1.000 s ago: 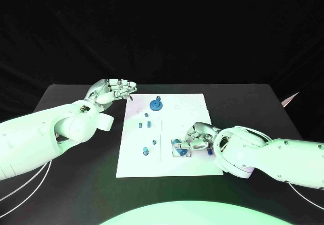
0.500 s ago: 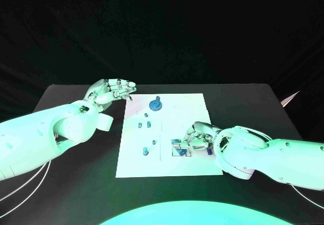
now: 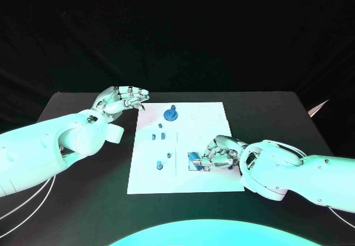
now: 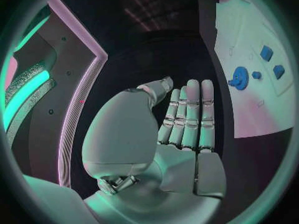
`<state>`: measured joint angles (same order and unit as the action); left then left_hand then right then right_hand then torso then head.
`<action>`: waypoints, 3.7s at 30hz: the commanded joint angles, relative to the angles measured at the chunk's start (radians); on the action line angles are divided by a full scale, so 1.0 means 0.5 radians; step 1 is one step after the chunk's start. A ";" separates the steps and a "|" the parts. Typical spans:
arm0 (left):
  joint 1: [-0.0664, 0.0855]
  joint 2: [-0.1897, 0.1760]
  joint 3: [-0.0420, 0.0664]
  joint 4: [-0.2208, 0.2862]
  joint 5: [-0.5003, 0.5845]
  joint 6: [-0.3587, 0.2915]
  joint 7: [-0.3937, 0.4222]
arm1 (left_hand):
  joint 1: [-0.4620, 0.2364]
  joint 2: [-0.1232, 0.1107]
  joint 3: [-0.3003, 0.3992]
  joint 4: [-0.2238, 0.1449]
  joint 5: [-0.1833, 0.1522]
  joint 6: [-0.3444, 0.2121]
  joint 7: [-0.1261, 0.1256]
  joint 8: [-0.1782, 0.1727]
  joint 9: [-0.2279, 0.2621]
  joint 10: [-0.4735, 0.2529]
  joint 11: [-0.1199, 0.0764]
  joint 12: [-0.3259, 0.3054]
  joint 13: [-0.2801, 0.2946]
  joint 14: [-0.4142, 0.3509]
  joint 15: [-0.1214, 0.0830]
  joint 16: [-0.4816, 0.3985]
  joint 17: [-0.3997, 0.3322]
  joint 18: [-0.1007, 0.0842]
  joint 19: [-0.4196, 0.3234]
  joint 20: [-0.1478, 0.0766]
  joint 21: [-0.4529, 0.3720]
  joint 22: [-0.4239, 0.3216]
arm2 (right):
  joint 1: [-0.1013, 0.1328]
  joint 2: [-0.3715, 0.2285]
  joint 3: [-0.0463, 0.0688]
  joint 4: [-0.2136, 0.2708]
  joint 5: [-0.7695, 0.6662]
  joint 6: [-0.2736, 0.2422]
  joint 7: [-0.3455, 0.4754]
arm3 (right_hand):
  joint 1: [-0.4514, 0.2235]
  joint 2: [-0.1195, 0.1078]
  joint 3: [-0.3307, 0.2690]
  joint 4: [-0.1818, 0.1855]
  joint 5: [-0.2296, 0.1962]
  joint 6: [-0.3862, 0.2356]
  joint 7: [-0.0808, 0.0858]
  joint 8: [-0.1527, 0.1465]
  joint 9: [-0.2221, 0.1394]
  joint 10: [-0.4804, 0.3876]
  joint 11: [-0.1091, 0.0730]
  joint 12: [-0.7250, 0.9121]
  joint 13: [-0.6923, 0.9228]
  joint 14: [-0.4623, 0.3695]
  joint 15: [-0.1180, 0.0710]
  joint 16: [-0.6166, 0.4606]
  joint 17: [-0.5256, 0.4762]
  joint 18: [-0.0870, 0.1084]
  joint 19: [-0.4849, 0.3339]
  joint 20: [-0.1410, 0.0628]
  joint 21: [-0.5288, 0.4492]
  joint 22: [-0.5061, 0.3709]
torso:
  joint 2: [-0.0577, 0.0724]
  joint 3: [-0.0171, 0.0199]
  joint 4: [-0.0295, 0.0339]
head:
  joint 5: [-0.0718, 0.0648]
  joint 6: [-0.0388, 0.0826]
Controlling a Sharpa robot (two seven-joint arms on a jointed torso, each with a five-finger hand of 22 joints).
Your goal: Assemble the parts on the task board
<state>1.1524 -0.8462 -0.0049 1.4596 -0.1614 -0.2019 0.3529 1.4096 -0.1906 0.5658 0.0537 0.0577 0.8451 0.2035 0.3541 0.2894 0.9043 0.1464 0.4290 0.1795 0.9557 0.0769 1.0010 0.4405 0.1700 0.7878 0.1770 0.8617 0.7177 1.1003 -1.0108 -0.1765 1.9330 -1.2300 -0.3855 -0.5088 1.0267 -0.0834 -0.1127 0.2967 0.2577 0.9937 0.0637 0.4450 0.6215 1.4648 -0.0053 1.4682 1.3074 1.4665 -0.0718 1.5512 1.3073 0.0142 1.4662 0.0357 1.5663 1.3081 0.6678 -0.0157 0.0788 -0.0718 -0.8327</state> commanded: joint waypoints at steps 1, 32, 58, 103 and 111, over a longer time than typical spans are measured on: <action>0.000 0.004 0.001 0.005 0.006 0.025 0.008 | 0.003 0.009 -0.002 -0.007 0.004 -0.010 -0.001 0.013 0.000 -0.018 -0.002 0.012 -0.002 -0.014 0.000 -0.009 -0.002 0.023 -0.010 0.004 -0.012 -0.002 | -0.007 0.013 -0.001 0.005 0.023 0.065 0.050 | 0.000 0.029 0.010 -0.005 -0.001 -0.004 -0.005 0.007 0.003 0.122 -0.014 0.007 0.410 0.192 -0.009 0.008 0.443 -0.028 0.209 -0.011 0.009 0.525 | 0.001 0.0002 0.002 | -0.003 0.000; 0.000 0.003 0.001 0.003 0.006 0.024 0.004 | 0.003 0.010 -0.002 -0.007 0.004 -0.010 -0.001 0.013 0.000 -0.018 -0.002 0.012 -0.002 -0.014 0.000 -0.009 -0.002 0.023 -0.010 0.004 -0.012 -0.002 | -0.032 0.062 -0.003 -0.085 -0.051 0.021 0.040 | 0.486 0.146 0.266 -0.013 0.006 0.014 -0.015 -0.035 -0.047 0.128 -0.025 0.009 0.420 0.193 -0.018 0.009 0.448 -0.028 0.209 -0.019 0.009 0.525 | 0.000 -0.0017 0.002 | -0.005 0.001; 0.000 -0.006 0.001 0.004 0.006 0.026 0.002 | 0.005 0.012 -0.001 -0.009 0.004 -0.013 0.000 0.015 0.000 -0.021 -0.001 0.014 -0.003 -0.016 0.001 -0.009 -0.002 0.023 -0.011 0.004 -0.013 -0.001 | -0.033 0.001 -0.003 -0.068 -0.032 0.086 0.124 | 0.421 -0.130 0.260 -0.013 0.005 0.028 -0.006 -0.036 -0.055 0.125 -0.016 0.000 0.419 0.194 -0.010 0.011 0.456 -0.028 0.209 -0.013 0.009 0.525 | 0.000 -0.0013 0.001 | -0.002 -0.008; -0.001 -0.010 0.000 0.010 0.006 0.035 0.014 | 0.005 0.011 -0.002 -0.010 0.004 -0.014 0.001 0.017 -0.001 -0.022 -0.001 0.015 -0.003 -0.017 0.001 -0.009 -0.002 0.023 -0.011 0.005 -0.013 -0.001 | -0.029 -0.327 -0.009 -0.133 -0.374 0.010 0.070 | 0.464 -0.137 0.389 -0.008 -0.003 0.009 0.023 -0.112 -0.102 0.112 0.008 -0.032 0.406 0.195 0.011 0.014 0.465 -0.028 0.209 0.005 0.009 0.525 | 0.001 0.0004 0.006 | -0.084 0.025; -0.001 -0.011 0.000 0.010 0.006 0.038 0.013 | 0.001 0.011 -0.004 -0.007 0.004 -0.017 0.001 0.018 -0.001 -0.022 0.000 0.018 -0.003 -0.018 0.002 -0.009 -0.002 0.023 -0.012 0.006 -0.015 -0.001 | -0.045 -0.292 -0.009 -0.155 -0.408 0.053 0.039 | 0.440 -0.136 0.386 -0.008 -0.003 0.019 0.020 -0.109 -0.101 0.112 0.007 -0.032 0.406 0.195 0.010 0.014 0.464 -0.028 0.209 0.005 0.009 0.525 | 0.001 -0.0010 0.003 | -0.081 0.019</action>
<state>1.1520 -0.8528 -0.0053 1.4615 -0.1614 -0.1999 0.3498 1.4096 -0.1905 0.5658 0.0537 0.0578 0.8451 0.2035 0.3579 0.2894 0.8971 0.1465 0.4326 0.1798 0.9558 0.0769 1.0010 0.4409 0.1701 0.7878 0.1770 0.8586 0.7178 1.0800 -1.1591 -0.1809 1.8566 -1.4011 -0.3920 -0.4704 1.2541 -0.1514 0.0845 0.2899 0.2575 0.9960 0.0760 0.3945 0.5712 1.4685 -0.0088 1.4524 1.3073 1.4665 -0.0717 1.5551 1.3074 0.0142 1.4662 0.0358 1.5663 1.3079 0.6683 -0.0162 0.0809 -0.1128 -0.8218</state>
